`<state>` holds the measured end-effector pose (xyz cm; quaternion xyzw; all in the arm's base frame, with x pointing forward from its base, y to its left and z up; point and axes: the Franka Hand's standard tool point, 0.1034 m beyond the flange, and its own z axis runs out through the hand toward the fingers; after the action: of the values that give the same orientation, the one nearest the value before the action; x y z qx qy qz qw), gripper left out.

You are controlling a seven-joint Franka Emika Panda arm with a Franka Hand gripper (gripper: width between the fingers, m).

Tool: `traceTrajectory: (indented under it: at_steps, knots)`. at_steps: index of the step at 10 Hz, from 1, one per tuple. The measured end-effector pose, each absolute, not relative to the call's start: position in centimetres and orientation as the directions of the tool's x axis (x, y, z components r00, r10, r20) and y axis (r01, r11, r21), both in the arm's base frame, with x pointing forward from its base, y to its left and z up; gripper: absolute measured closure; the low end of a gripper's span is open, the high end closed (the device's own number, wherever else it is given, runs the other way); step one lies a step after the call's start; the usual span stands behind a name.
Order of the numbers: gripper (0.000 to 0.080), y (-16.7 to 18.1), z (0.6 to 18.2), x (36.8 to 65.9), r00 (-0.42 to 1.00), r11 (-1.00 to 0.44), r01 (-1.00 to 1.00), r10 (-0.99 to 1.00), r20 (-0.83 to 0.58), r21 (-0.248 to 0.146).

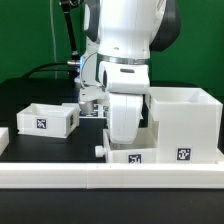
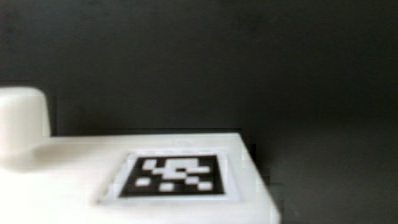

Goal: Assemble drawer

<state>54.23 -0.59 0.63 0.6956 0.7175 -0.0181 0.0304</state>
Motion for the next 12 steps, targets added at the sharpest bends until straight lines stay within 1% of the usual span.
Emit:
traceTrajectory:
  at_steps: [4,5,7,8,11,12]
  knots:
    - [0.0757,-0.2,0.6,54.2,-0.002,0.003,1.000,0.998,-0.066,0.019]
    - [0.0757,0.1,0.6,54.3,0.043,-0.042,0.999,0.997,-0.064,0.022]
    - [0.0757,0.5,0.7,54.3,0.076,-0.076,0.997,0.995,-0.063,0.015]
    - [0.0757,0.9,0.7,54.2,0.113,-0.113,0.994,0.991,-0.066,0.004]
    - [0.0757,0.9,0.7,54.1,0.116,-0.116,0.993,0.991,-0.067,0.003]
    - [0.0562,0.9,0.7,54.1,0.116,-0.116,0.993,0.991,-0.067,0.003]
